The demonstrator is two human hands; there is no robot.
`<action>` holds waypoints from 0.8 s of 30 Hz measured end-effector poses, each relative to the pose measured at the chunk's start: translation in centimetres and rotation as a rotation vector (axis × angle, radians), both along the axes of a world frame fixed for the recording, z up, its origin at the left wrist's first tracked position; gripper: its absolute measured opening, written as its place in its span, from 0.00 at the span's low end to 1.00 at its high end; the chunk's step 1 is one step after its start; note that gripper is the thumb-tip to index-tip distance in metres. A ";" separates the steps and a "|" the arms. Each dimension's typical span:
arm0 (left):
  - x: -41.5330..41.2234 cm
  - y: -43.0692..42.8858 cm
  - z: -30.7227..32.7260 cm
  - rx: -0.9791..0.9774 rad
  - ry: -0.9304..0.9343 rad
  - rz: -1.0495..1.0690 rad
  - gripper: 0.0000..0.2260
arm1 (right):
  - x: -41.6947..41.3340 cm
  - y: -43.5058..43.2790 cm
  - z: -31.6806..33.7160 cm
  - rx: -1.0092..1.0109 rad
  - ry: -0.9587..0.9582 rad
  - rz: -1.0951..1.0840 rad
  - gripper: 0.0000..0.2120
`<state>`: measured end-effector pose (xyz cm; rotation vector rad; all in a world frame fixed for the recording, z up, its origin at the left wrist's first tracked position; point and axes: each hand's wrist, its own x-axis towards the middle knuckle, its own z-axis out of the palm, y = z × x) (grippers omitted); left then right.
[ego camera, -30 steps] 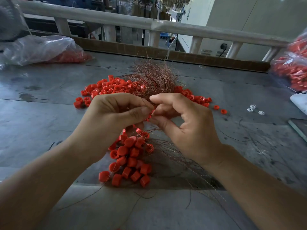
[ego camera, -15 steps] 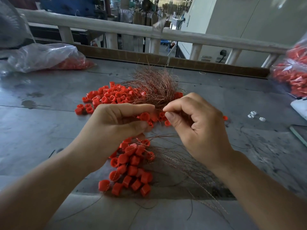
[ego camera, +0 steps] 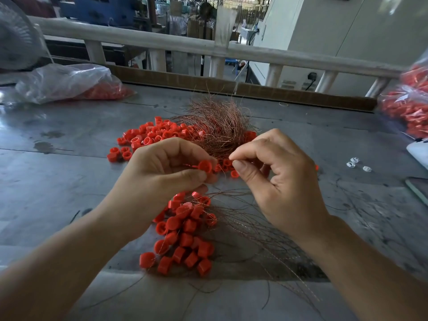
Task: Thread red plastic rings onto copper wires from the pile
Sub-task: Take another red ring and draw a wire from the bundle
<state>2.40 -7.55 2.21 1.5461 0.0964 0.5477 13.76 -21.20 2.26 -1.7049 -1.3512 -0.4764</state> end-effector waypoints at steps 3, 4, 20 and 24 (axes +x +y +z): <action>0.0 0.0 0.1 -0.031 0.021 -0.029 0.10 | -0.1 -0.1 0.0 -0.009 0.000 0.007 0.03; 0.1 0.0 0.1 -0.046 0.028 -0.030 0.11 | -0.1 -0.1 0.0 -0.012 0.001 0.008 0.03; 0.0 0.3 -0.3 -0.016 0.016 -0.024 0.16 | -0.1 -0.1 0.1 0.035 0.087 0.061 0.01; 0.0 0.3 -0.4 0.030 0.001 -0.034 0.15 | -0.4 -0.1 0.3 -0.017 0.132 0.122 0.06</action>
